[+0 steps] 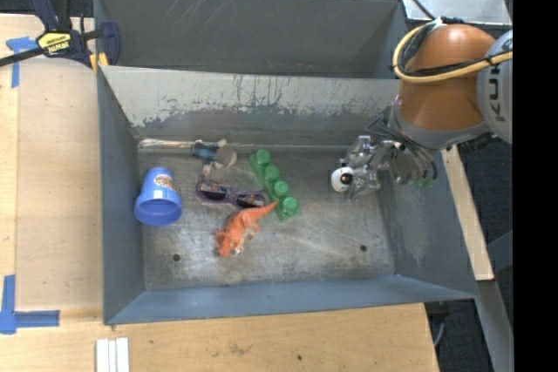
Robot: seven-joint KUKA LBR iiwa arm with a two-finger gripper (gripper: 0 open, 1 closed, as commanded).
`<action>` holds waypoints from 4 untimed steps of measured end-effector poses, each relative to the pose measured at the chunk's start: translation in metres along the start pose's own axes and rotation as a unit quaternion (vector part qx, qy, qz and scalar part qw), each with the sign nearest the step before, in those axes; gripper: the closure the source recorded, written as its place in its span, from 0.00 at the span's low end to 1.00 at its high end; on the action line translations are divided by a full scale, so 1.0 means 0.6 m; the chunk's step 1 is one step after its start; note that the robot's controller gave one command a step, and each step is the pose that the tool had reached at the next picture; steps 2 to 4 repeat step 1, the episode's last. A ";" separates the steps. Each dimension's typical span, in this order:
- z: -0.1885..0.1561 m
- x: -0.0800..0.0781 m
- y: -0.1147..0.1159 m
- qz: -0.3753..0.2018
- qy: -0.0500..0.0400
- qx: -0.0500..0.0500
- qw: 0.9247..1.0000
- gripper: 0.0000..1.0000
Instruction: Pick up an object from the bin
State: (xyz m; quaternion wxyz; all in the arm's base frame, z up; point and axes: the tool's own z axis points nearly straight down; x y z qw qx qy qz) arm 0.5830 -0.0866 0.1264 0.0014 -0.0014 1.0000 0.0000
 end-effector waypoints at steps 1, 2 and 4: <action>-0.028 0.000 0.000 0.000 0.000 0.000 1.000 1.00; -0.028 0.000 0.000 0.000 0.000 0.000 1.000 1.00; -0.028 0.000 0.000 0.000 0.000 0.000 1.000 1.00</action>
Offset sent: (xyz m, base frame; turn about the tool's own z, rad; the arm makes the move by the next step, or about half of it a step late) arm -0.0001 -0.0001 0.0674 0.0000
